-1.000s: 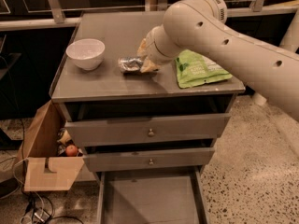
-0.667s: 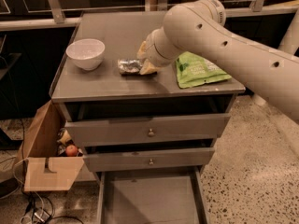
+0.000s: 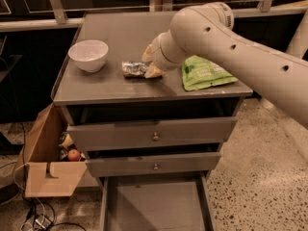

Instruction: Pick redbull can from bottom drawer and place on counter

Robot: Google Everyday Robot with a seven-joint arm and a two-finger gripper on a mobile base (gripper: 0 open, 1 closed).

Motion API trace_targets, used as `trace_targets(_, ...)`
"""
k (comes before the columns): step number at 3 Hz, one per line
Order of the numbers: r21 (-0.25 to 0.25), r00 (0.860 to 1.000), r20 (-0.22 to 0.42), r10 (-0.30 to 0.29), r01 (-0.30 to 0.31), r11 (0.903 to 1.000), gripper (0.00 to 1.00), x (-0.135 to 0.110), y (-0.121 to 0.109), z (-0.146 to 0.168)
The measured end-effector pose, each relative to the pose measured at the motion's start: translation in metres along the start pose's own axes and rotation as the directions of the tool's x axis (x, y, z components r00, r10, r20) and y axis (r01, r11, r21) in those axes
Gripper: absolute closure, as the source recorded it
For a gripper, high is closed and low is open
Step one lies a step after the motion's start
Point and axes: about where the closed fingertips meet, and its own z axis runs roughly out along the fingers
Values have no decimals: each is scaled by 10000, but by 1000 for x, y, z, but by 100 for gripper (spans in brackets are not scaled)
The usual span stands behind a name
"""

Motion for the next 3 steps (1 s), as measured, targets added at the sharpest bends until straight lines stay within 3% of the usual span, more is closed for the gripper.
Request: trace_targets(3,-1,10000,1,-1,1,10000,11,0,0,0)
